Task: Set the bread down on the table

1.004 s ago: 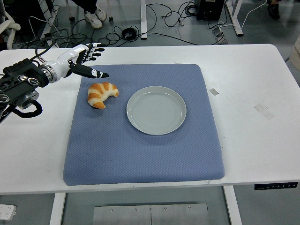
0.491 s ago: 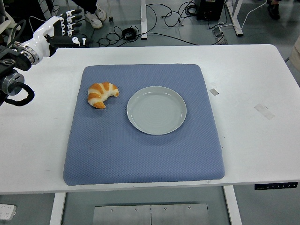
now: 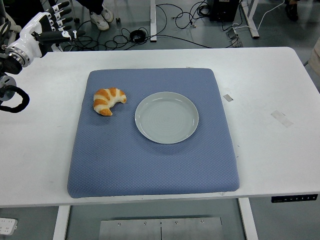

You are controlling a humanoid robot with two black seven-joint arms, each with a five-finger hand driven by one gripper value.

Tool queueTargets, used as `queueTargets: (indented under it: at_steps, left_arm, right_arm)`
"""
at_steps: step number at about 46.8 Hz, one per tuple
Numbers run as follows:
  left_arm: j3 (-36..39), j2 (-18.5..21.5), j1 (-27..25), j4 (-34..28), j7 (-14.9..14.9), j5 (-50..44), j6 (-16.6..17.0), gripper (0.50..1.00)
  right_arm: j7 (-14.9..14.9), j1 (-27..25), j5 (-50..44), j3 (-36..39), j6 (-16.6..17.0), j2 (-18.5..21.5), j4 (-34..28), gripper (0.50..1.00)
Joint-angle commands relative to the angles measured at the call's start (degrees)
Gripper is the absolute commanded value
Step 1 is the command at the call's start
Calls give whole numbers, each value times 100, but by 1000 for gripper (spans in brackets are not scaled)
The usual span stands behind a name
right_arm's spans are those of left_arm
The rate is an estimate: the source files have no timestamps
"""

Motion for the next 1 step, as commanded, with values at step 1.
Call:
queueTargets:
  at_steps: [1]
  left_arm:
    - [26, 0, 4, -2, -1, 9, 4, 968]
  right_arm:
    - [-4, -9, 0, 1, 0, 0, 0, 1000]
